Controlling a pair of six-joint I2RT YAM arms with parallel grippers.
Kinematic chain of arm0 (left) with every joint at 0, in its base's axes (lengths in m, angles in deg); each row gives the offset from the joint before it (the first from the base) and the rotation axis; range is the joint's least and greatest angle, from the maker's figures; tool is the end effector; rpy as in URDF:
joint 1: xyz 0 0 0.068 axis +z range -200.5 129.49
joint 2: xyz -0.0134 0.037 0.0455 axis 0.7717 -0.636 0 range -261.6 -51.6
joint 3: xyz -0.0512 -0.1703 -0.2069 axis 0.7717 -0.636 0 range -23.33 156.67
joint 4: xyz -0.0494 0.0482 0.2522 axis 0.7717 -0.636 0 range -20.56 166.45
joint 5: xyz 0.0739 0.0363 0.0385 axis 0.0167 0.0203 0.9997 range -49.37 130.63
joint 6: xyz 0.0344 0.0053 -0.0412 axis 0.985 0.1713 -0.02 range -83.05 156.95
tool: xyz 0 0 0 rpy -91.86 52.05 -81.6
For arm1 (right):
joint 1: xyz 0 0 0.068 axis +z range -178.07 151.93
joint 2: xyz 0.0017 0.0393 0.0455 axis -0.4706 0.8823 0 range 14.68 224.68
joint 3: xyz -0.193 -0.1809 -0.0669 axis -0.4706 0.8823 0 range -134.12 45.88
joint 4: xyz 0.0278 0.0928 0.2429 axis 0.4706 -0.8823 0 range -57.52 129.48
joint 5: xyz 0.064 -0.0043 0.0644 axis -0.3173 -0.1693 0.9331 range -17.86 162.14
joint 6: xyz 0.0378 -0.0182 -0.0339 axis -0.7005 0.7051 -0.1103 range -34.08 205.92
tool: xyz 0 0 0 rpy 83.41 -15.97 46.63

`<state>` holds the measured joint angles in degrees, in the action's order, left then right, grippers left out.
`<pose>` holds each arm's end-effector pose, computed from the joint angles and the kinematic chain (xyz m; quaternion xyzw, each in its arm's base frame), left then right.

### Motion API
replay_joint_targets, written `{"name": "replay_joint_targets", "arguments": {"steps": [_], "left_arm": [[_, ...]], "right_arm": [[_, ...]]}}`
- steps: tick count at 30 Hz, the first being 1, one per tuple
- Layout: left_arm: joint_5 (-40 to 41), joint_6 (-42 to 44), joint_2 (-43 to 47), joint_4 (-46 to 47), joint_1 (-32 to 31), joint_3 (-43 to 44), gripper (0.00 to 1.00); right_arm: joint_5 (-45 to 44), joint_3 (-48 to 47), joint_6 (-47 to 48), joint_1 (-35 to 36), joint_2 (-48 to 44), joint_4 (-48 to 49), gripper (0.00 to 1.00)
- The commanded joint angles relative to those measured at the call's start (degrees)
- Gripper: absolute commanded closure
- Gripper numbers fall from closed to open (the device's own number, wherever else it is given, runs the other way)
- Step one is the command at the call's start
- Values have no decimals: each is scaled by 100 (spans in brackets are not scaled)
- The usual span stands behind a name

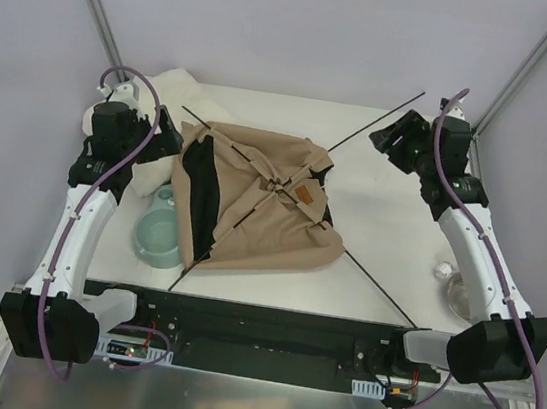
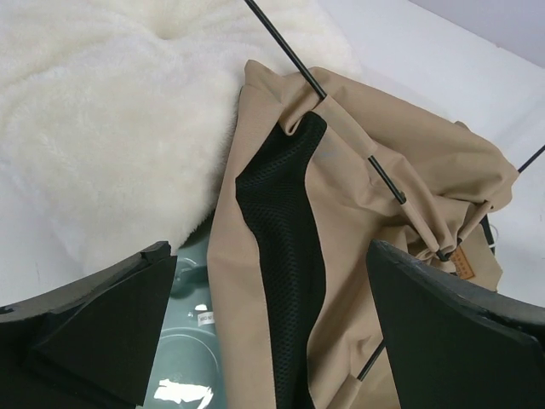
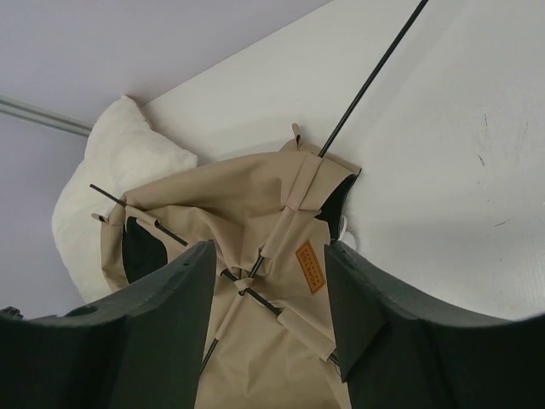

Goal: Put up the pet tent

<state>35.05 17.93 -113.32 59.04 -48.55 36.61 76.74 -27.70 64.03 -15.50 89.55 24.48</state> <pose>0.2450 0.0048 0.3624 -0.1205 0.8056 -0.1251 0.5665 0.2946 0.0686 0.3921 0.0410 0.7988 0.2083 0.5629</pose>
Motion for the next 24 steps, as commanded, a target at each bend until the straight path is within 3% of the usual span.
{"name": "replay_joint_targets", "arguments": {"steps": [1, 9, 14, 18, 24], "left_arm": [[-179, -303, 63, 264, 15, 132, 1], [391, -927, 370, 255, 24, -70, 1], [-468, 108, 406, 308, 15, -176, 1], [-558, -188, 55, 379, 15, -115, 1], [-180, -795, -762, 387, 33, 193, 7]], "right_arm": [[-48, -191, -43, 87, 98, 402, 40], [409, -621, -123, 157, 633, 428, 38], [962, -1008, -61, 394, 1222, 656, 38], [1411, -1246, 70, 772, 1766, 1104, 38], [2140, -2307, 387, 1448, 2961, 1369, 51]]}}
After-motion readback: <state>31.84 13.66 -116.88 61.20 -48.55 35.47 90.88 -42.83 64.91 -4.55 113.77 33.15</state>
